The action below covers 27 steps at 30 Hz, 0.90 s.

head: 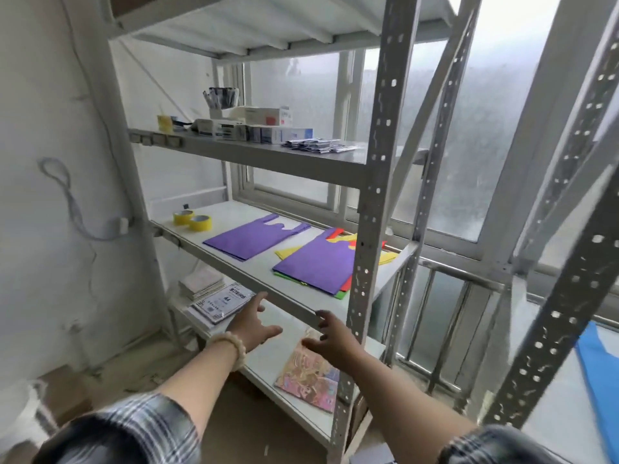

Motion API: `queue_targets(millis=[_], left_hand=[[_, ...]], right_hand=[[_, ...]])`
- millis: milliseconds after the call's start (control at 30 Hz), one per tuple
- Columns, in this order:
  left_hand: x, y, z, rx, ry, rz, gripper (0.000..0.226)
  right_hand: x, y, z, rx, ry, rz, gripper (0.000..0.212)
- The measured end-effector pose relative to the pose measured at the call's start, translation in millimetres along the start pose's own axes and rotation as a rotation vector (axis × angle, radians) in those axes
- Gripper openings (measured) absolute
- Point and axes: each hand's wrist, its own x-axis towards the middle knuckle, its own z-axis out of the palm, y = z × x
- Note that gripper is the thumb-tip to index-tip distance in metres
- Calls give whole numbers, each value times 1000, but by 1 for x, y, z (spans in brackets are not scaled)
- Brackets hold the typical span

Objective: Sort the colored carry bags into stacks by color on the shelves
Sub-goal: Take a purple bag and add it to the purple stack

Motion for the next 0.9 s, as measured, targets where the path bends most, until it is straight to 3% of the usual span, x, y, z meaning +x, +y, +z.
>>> queue_targets(millis=[233, 467, 600, 767, 900], left_hand=[[90, -36, -37, -135, 57, -12, 80], [182, -73, -50, -176, -22, -69, 78], [228, -94, -45, -180, -67, -125, 82], [312, -102, -37, -10, -174, -89, 90], [368, -95, -24, 153, -190, -90, 73]], right_hand=[[109, -20, 28, 124, 139, -56, 69], [202, -18, 36, 151, 266, 73, 69], [234, -6, 41, 177, 358, 195, 69], [273, 4, 41, 169, 508, 406, 68], [286, 15, 29, 131, 604, 596, 62]])
